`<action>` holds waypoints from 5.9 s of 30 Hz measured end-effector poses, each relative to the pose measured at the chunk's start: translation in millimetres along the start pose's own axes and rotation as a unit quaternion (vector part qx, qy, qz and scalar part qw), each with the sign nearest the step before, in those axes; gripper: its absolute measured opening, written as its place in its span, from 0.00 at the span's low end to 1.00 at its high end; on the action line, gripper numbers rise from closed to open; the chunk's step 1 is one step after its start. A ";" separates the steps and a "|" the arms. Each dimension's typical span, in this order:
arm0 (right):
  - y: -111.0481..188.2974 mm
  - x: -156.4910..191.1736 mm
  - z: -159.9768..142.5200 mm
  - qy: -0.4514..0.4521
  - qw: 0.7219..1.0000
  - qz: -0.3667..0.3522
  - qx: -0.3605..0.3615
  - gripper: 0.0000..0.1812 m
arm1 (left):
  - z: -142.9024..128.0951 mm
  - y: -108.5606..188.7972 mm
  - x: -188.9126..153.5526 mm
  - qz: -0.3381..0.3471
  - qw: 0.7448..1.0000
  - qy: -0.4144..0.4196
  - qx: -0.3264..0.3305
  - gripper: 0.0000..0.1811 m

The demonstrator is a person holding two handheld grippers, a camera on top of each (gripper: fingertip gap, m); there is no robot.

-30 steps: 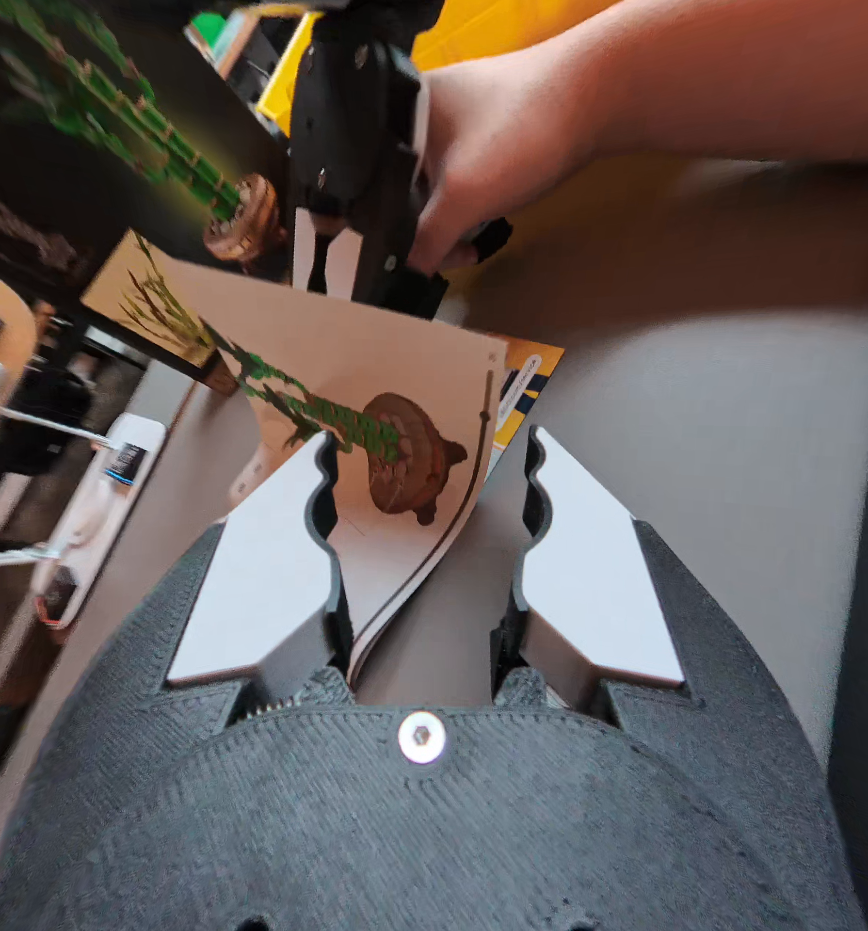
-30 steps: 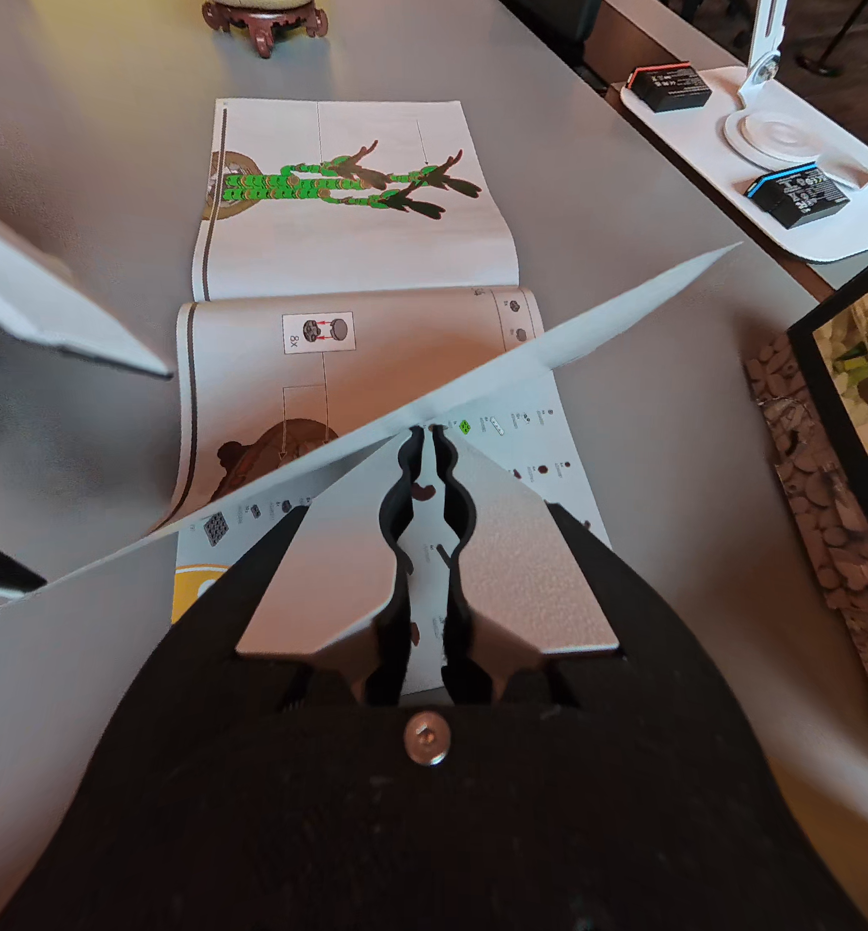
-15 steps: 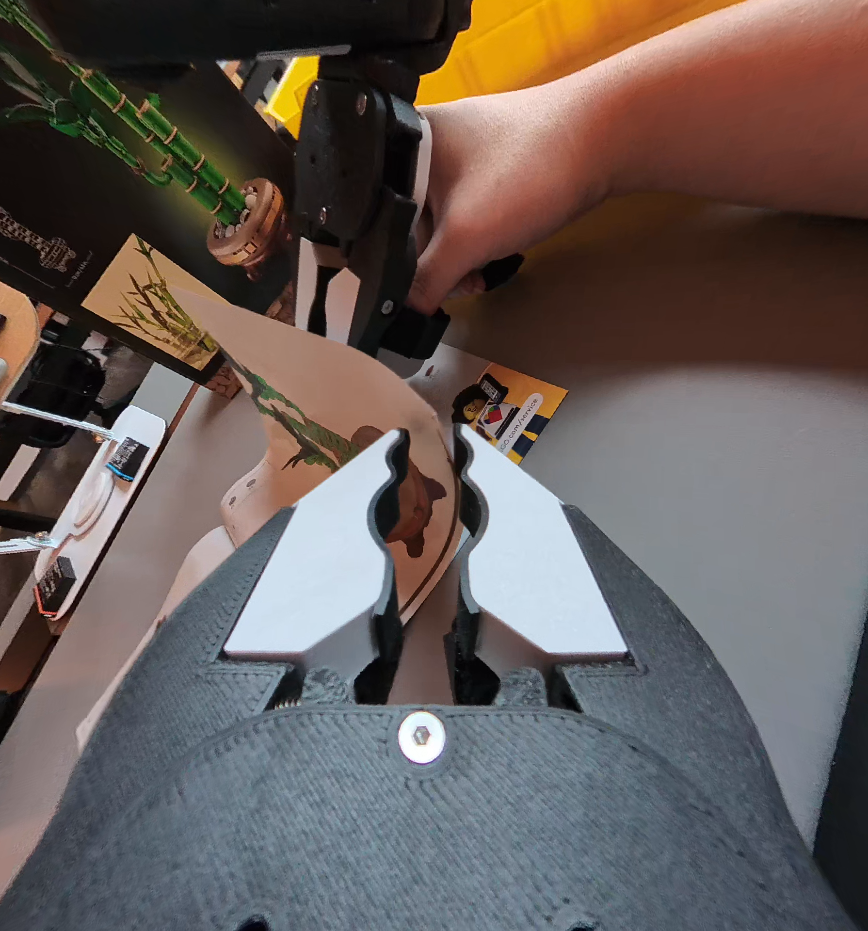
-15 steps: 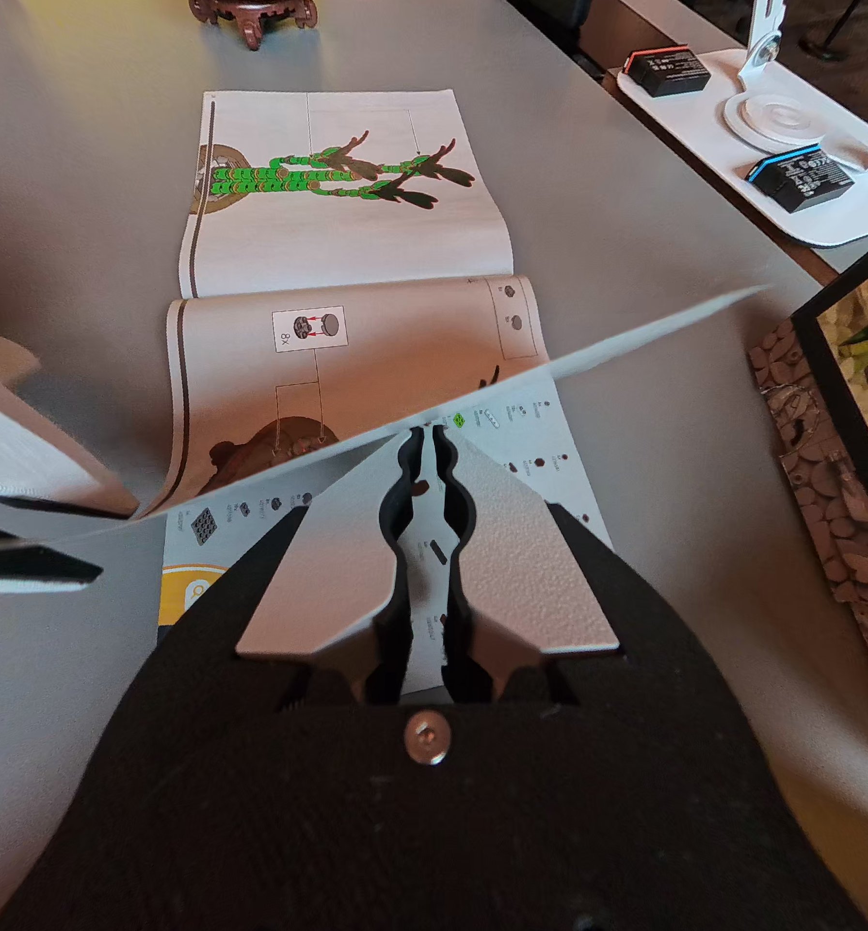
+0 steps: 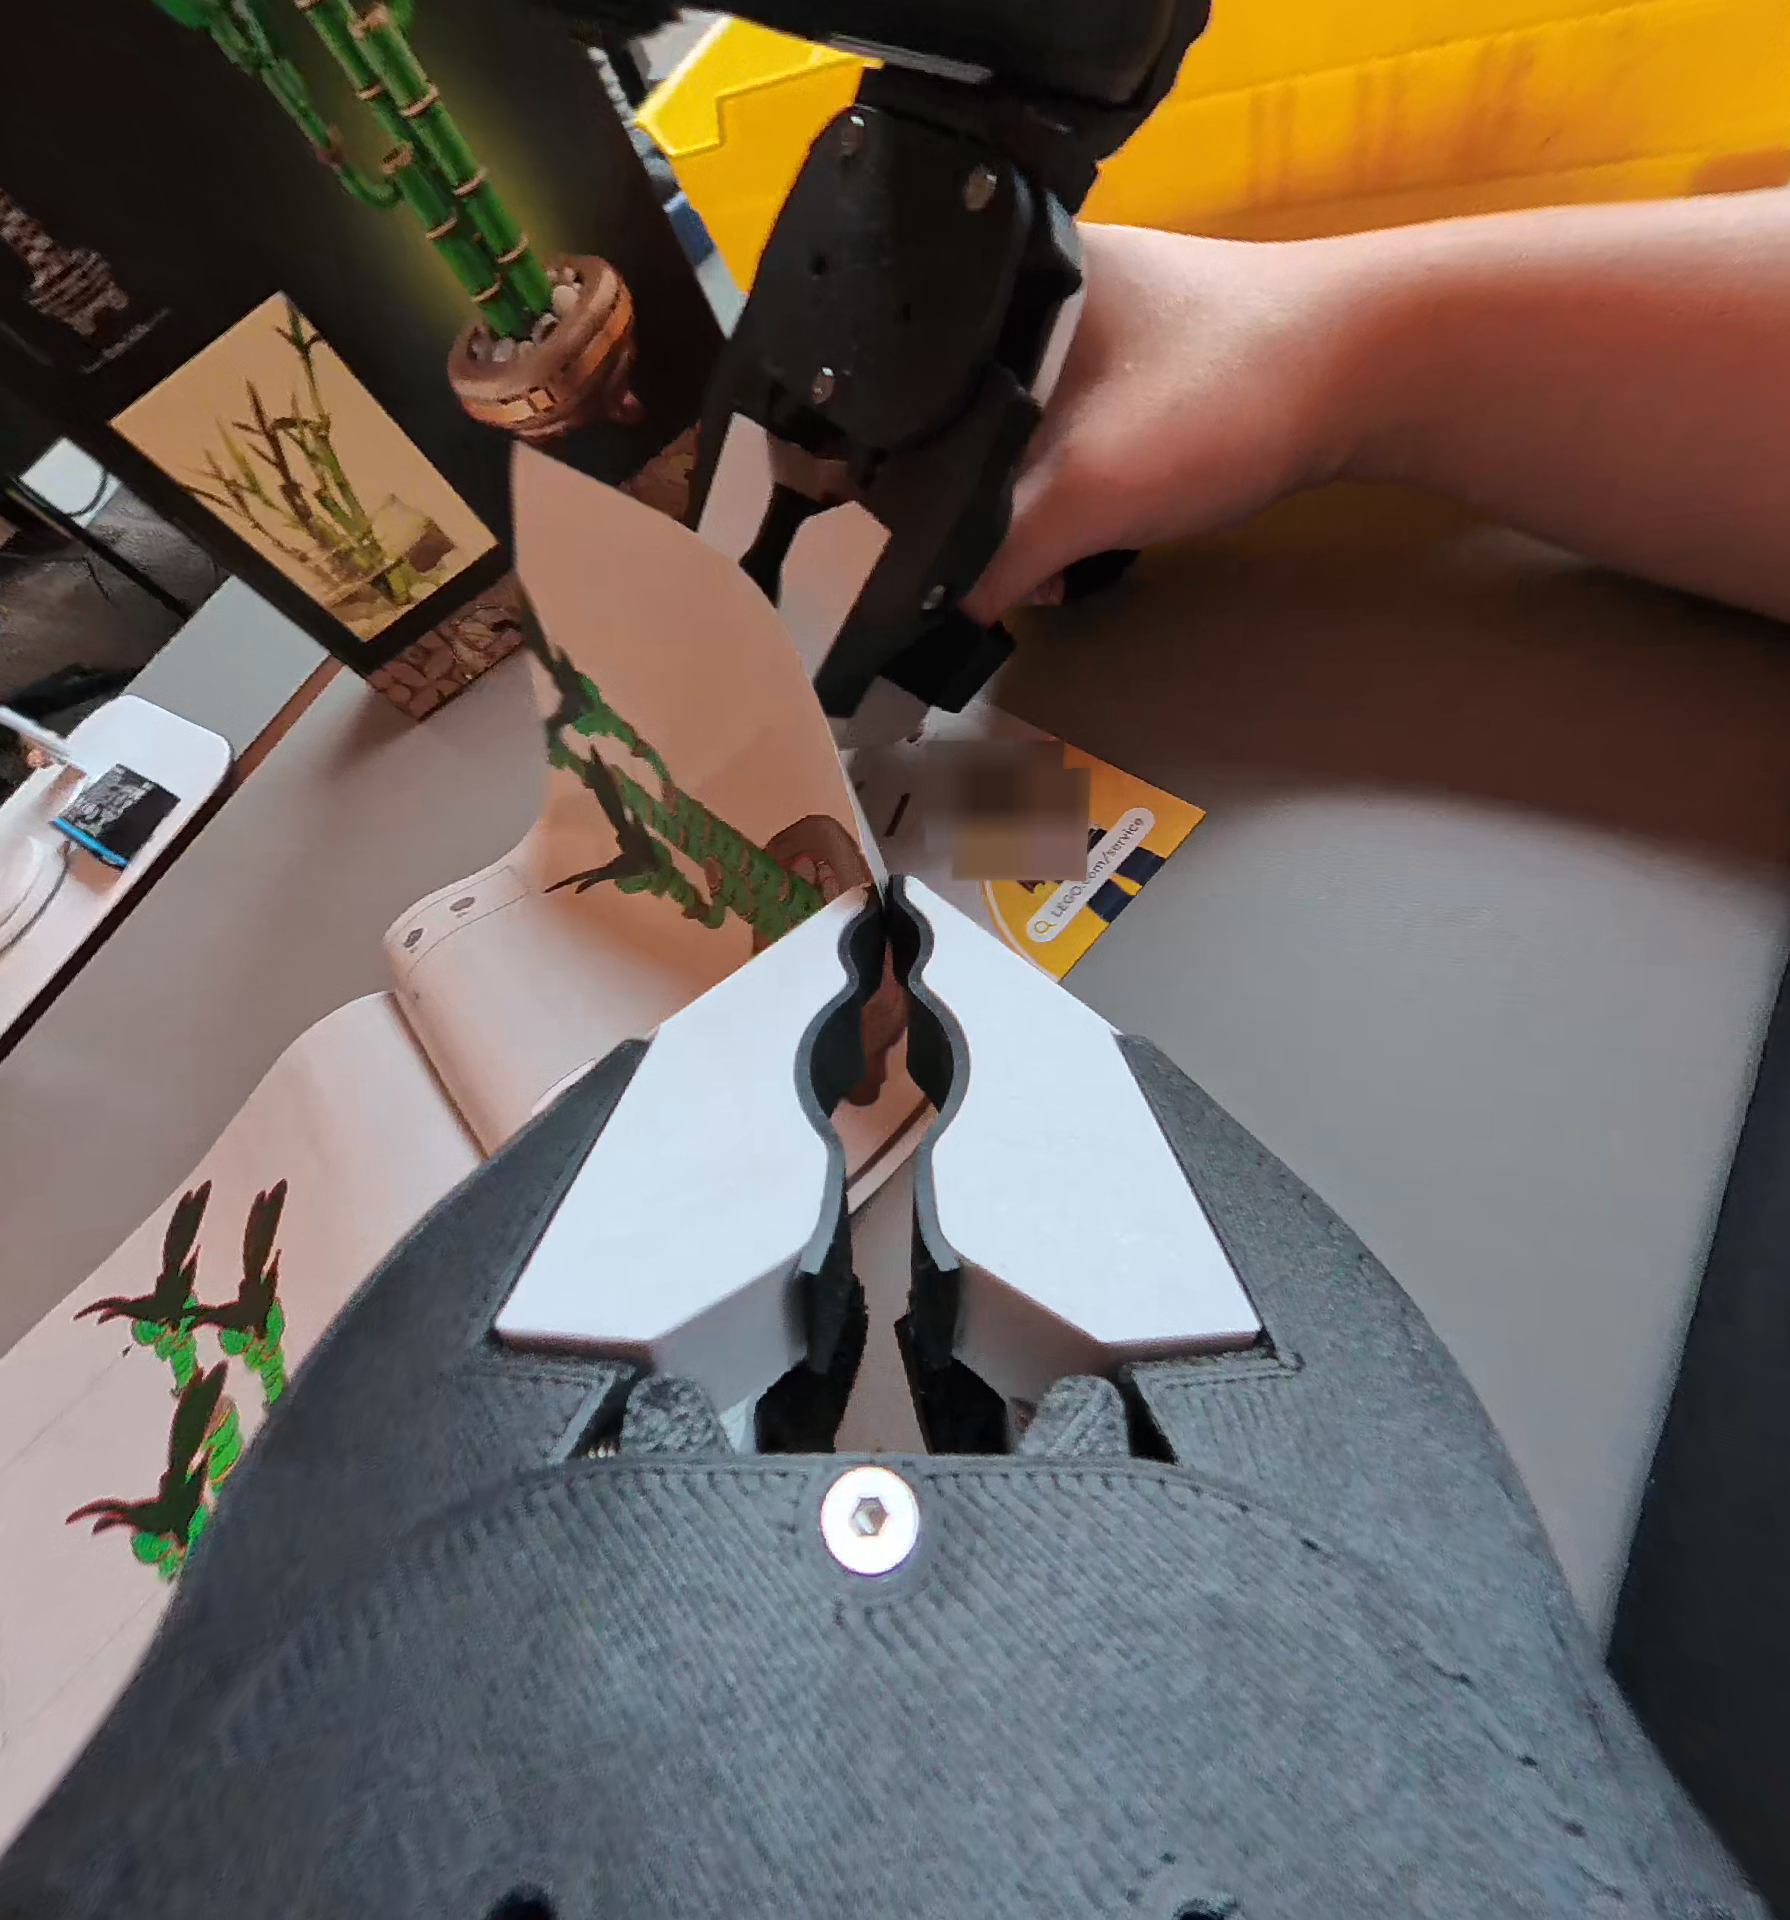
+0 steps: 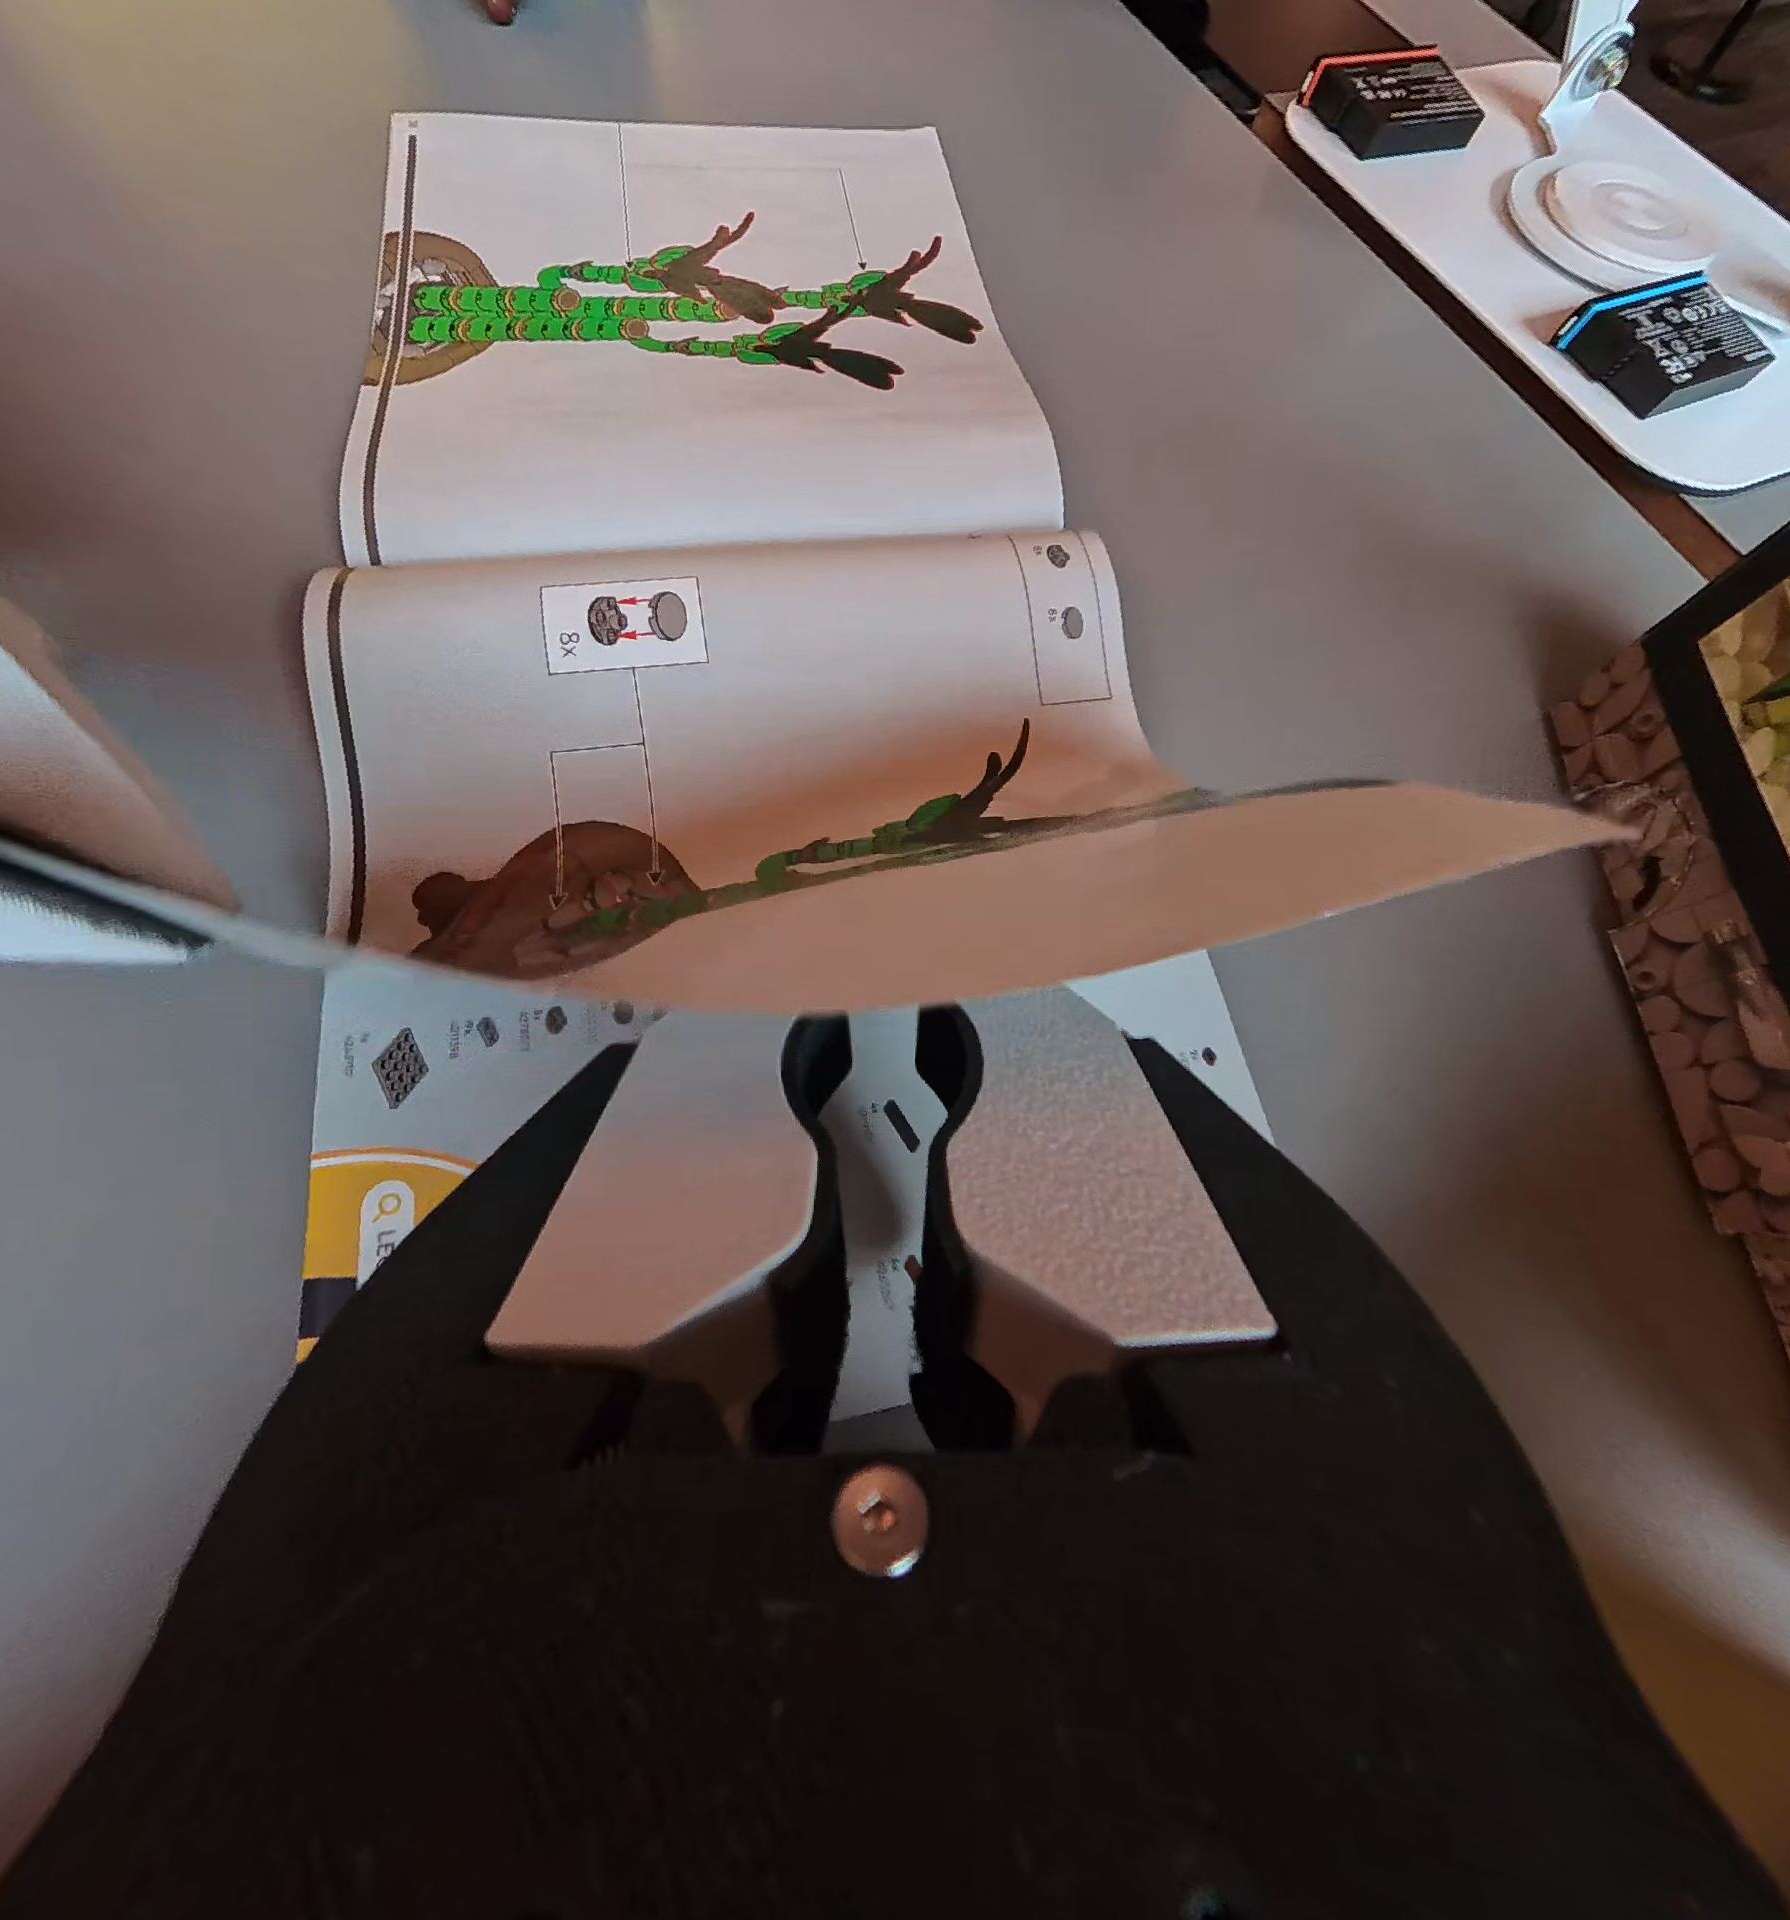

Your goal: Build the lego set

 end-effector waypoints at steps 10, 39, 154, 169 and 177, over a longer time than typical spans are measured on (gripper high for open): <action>-2.1 1.3 -2.2 0.013 1.000 -0.014 0.023 0.02 | -11.7 30.6 47.2 0.021 0.996 0.082 -0.018 0.00; -4.6 0.5 -4.5 0.008 0.999 -0.015 0.047 0.02 | -121.3 108.3 152.2 0.078 0.950 0.295 0.058 0.01; -101.3 19.8 60.8 -0.432 0.841 0.298 0.133 0.00 | -167.4 79.5 179.9 0.151 0.938 0.236 0.202 0.00; -95.5 -45.9 79.1 -0.514 0.838 0.182 0.009 0.00 | -168.4 82.3 178.9 0.147 0.937 0.244 0.200 0.00; -108.0 -54.0 73.9 -0.529 0.836 0.139 0.037 0.00 | -167.9 82.5 179.1 0.144 0.936 0.247 0.204 0.00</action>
Point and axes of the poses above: each gripper's, where its closed fingertips meet, y back along the fingers, z out of its top, x = y × z across the jaws, the point moved 10 cm from there along y, back along the fingers, and after that the axes turned 5 degrees about x, right-handed, at the moved point
